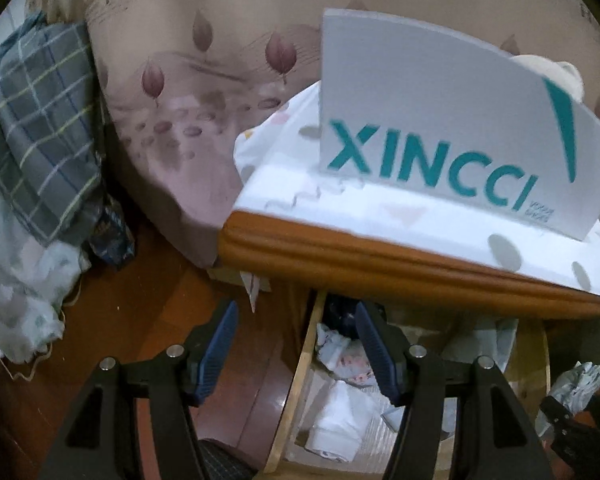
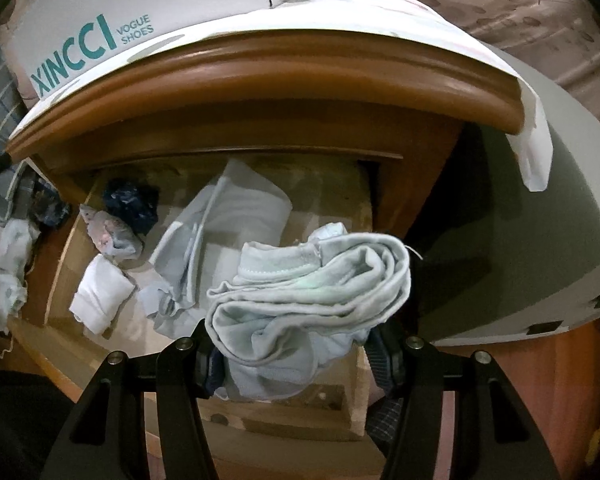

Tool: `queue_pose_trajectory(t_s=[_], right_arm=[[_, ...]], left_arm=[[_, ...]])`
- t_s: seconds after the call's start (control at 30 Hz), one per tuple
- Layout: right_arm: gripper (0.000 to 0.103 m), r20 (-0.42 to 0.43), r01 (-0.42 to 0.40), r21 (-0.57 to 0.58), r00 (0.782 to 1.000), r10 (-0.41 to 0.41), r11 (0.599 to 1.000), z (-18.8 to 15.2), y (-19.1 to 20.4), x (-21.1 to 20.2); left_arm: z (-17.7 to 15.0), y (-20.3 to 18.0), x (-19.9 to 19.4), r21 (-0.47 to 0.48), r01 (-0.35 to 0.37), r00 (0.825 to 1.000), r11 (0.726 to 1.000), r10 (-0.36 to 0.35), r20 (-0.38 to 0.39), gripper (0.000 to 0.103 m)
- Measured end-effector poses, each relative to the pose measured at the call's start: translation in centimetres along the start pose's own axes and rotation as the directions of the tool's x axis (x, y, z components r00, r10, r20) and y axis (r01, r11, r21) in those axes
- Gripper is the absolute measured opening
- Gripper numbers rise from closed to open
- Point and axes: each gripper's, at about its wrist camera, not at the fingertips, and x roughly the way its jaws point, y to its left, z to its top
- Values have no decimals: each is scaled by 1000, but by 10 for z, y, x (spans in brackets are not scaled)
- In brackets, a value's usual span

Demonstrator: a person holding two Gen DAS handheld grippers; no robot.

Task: Take underwear out of drawer
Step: 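Withdraw the left tool from the box back over the drawer, then carry the light grey rolled garment into the white box and open the right gripper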

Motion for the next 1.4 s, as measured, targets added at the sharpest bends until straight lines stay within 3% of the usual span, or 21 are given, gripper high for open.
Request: queue_pose_trajectory(t_s=[0.6,0.87,1.17,1.4], right_arm=[[54,24,-10,-69,1000,11,998,0,7,-10],[54,23,-40,-33,999,40,999,13,8,-34],[54,125,-63,-70,990,71,996,67,19,-113],[54,239,-91,-115,964,117,989,138,39,-164]], left_arm=[[-3,10,21,-15,3,997,1000,-4,-72,63],[-1,28,25,-78,-10,996,997,2,-92,63],[2,60,27,-191,-32,994,981,11,-110,63],[2,81,28,-247,-76,991,966,46,-125,63]])
